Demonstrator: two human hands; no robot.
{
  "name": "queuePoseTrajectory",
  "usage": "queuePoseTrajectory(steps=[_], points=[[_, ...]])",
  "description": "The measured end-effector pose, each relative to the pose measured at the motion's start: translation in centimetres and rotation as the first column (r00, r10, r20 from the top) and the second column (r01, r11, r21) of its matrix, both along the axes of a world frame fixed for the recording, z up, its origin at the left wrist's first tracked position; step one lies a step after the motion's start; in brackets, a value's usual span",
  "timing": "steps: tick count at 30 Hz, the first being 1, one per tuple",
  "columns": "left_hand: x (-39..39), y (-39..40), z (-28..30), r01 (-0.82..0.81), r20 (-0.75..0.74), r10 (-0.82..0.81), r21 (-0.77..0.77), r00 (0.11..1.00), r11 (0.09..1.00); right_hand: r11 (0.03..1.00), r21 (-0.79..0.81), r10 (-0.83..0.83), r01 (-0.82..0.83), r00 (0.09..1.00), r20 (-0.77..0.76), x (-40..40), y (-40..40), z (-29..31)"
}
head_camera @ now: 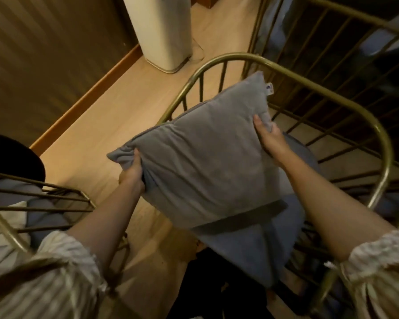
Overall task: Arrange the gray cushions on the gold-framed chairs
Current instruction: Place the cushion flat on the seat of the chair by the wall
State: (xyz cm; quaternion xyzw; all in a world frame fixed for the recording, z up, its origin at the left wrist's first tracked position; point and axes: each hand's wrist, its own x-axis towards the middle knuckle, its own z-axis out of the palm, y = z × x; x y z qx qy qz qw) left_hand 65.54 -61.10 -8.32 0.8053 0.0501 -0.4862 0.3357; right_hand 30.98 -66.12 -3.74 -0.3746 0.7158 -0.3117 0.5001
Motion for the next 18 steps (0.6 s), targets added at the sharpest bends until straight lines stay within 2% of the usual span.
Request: queuePoseTrajectory(steps=[4, 8, 10, 15, 18], points=[[-5.1, -3.1, 2.7, 0.155, 0.152, -0.16, 0.042, 0.975, 0.987, 0.973, 0.059, -0.224, 0.222, 0.974, 0.037, -5.9, 5.2, 0.2], [-10.7, -7.1, 4.1, 0.472, 0.243, -0.445, -0.067, 0.862, 0.879, 0.889, 0.166, -0.447, 0.428, 0.888, 0.106, -9.8, 10.0, -0.6], [-12.8, -8.6, 3.8, 0.553, 0.231, -0.534, -0.022, 0.813, 0.833, 0.841, 0.188, -0.532, 0.507, 0.838, 0.122, -10.9, 11.8, -1.9], [-15.9, -11.9, 2.6, 0.787, 0.346, -0.756, 0.074, 0.556, 0.612, 0.717, 0.304, -0.693, 0.627, 0.689, 0.213, -10.8, 13.6, -5.4], [-15.9, -13.0, 0.9, 0.873, 0.331, -0.827, 0.017, 0.455, 0.488, 0.663, 0.416, -0.739, 0.622, 0.631, 0.235, -10.2, 13.0, -7.9]])
